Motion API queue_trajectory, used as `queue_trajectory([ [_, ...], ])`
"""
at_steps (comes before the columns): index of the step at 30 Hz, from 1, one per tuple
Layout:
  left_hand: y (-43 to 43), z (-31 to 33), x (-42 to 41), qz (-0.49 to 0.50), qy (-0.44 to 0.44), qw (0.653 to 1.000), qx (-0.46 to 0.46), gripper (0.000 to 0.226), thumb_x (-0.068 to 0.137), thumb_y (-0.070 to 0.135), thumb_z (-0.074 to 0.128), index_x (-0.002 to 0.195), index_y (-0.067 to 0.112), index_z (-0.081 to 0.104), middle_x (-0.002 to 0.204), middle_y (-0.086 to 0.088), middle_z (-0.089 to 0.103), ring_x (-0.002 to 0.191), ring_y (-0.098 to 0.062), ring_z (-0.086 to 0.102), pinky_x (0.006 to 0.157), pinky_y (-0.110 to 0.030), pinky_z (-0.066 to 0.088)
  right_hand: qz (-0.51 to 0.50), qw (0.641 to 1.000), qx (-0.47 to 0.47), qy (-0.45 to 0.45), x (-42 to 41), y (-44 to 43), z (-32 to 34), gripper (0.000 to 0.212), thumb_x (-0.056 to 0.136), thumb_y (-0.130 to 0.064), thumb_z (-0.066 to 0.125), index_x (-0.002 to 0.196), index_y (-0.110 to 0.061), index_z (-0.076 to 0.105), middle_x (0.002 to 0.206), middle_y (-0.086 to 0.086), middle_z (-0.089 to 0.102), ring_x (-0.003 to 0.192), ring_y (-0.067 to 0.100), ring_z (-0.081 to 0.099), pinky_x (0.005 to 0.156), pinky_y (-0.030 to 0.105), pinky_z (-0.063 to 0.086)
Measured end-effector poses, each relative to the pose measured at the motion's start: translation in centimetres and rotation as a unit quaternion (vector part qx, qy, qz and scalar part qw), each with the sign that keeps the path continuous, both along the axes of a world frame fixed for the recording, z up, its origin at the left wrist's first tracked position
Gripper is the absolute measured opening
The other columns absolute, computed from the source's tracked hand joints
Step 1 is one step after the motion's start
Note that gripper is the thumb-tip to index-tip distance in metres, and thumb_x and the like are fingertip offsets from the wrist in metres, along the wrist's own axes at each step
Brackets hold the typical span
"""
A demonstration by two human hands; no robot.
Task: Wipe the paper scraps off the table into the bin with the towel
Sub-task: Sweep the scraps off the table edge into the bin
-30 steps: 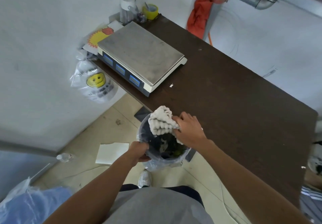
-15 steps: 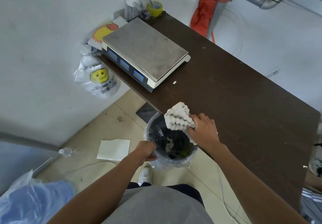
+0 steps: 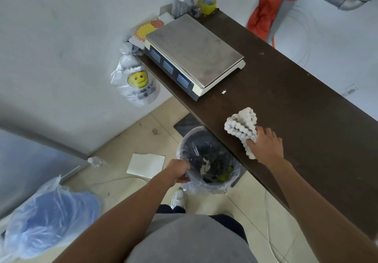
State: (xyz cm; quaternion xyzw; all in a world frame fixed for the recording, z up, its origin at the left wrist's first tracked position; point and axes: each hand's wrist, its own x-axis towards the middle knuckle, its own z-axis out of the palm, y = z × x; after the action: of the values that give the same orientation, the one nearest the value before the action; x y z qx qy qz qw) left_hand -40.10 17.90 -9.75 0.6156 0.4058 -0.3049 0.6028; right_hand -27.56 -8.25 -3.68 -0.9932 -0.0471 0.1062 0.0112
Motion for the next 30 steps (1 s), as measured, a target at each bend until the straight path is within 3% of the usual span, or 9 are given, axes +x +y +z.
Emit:
queue_trajectory([
  [8,0.3,0.9,-0.9,0.007,-0.012,1.0,0.027,0.013,0.1,0.008,0.052,0.091,0.014,0.06,0.101,-0.01,0.067,0.088,-0.027,0.076,0.081,-0.038,0.064,0.033,0.997,0.037,-0.066,-0.2,2.1,0.9,0.077,0.081,-0.046,0.071,0.137,-0.004,0.037,0.132,0.019,0.045,0.119,0.036,0.048,0.097,0.048,0.042],
  [14,0.7,0.6,-2.4,0.045,-0.008,0.998,0.046,0.017,0.096,0.012,0.053,0.108,0.006,0.063,0.101,-0.01,0.068,0.084,-0.03,0.077,0.084,-0.045,0.063,0.128,0.978,0.077,-0.145,-1.1,4.0,2.3,0.081,0.083,-0.038,0.074,0.143,-0.002,0.033,0.141,0.02,0.042,0.129,0.035,0.046,0.105,0.047,0.043],
  [22,0.6,1.6,-5.9,0.125,0.006,0.987,0.098,0.021,0.098,0.023,0.056,0.111,0.011,0.066,0.098,-0.009,0.072,0.073,-0.023,0.077,0.07,-0.033,0.065,0.314,0.935,0.081,-0.143,-4.2,6.6,1.4,0.062,0.089,-0.029,0.067,0.139,-0.001,0.044,0.133,0.017,0.051,0.12,0.032,0.053,0.1,0.043,0.046],
  [26,0.8,1.6,-8.3,0.184,0.018,0.976,0.111,0.022,0.101,0.025,0.052,0.107,0.009,0.066,0.095,-0.011,0.073,0.076,-0.025,0.077,0.073,-0.036,0.065,0.384,0.913,0.077,-0.111,-5.9,7.1,0.6,0.061,0.087,-0.029,0.07,0.136,-0.002,0.046,0.131,0.017,0.053,0.117,0.03,0.056,0.097,0.038,0.048],
  [30,1.3,1.3,-10.5,0.249,0.012,0.961,0.12,0.025,0.1,0.026,0.053,0.106,0.005,0.066,0.091,-0.013,0.074,0.074,-0.026,0.078,0.076,-0.04,0.065,0.413,0.909,0.042,-0.022,-6.8,7.4,-0.8,0.078,0.091,-0.036,0.064,0.148,0.003,0.028,0.154,0.024,0.03,0.137,0.033,0.043,0.11,0.039,0.042],
])
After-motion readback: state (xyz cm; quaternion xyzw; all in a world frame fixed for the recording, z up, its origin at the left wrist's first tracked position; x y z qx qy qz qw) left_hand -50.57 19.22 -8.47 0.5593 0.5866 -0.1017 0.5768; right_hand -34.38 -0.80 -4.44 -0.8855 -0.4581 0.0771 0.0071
